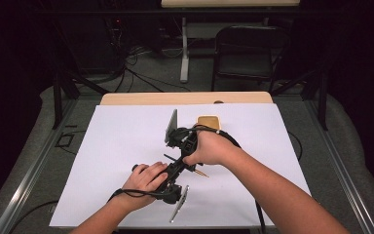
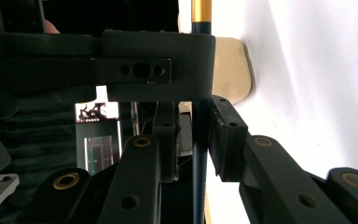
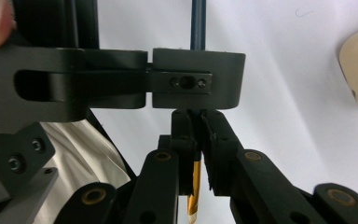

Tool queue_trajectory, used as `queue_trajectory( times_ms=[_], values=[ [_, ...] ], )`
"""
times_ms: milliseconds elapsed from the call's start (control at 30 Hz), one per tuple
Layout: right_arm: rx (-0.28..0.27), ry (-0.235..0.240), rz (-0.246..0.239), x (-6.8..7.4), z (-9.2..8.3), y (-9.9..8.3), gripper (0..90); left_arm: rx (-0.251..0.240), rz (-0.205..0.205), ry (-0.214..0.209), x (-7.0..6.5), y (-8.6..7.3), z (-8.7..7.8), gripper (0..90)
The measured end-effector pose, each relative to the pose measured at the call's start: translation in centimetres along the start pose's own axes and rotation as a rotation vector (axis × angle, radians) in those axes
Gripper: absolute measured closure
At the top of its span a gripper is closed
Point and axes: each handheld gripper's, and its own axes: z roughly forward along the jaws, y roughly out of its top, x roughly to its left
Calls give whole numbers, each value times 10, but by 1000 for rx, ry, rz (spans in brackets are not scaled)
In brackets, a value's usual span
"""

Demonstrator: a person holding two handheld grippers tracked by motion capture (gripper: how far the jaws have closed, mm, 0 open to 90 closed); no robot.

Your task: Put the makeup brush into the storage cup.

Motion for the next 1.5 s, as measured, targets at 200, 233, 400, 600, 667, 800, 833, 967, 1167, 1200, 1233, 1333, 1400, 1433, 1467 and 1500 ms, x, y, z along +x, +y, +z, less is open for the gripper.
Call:
queue_trajectory(
  times_ms=[200,233,400,600,667,800,833,967,1167,1200,1233,1333,1400,1433,1467,1500],
  values=[
    [0,0,-2,0,0,0,833,4,11,-10,0,0,-1,801],
    [1,0,-2,0,0,0,834,0,6,-7,-1,0,-1,809],
    [0,1,0,0,0,0,833,1,12,-14,-1,0,0,827],
    [0,-3,1,0,1,1,833,4,13,-23,0,0,0,831],
    [-5,-2,1,0,2,1,832,4,11,-26,0,0,0,832],
    [-1,0,1,0,2,1,831,-1,-3,-26,-1,0,1,833],
    [-1,1,1,0,2,1,831,-1,-4,-28,-1,0,1,833],
    [1,1,2,0,2,1,829,5,4,-33,0,0,1,833],
    [-40,8,11,-3,-6,-2,797,17,26,-49,-2,0,1,833],
    [-43,11,16,-3,-8,-3,797,15,19,-50,-3,0,1,833],
    [-46,9,20,-4,-10,-4,797,14,16,-50,-2,0,2,833],
    [-66,8,32,-8,-15,-10,794,7,9,-47,-2,-1,2,834],
    [-63,5,36,-11,-17,-12,792,14,14,-52,-1,-1,2,833],
    [-66,1,42,-12,-18,-14,790,14,11,-50,-1,-2,2,833],
    [-65,1,43,-13,-19,-16,790,12,6,-50,-2,-2,2,833],
    [-70,0,47,-14,-19,-17,788,11,2,-52,-1,-2,2,834]
  ],
)
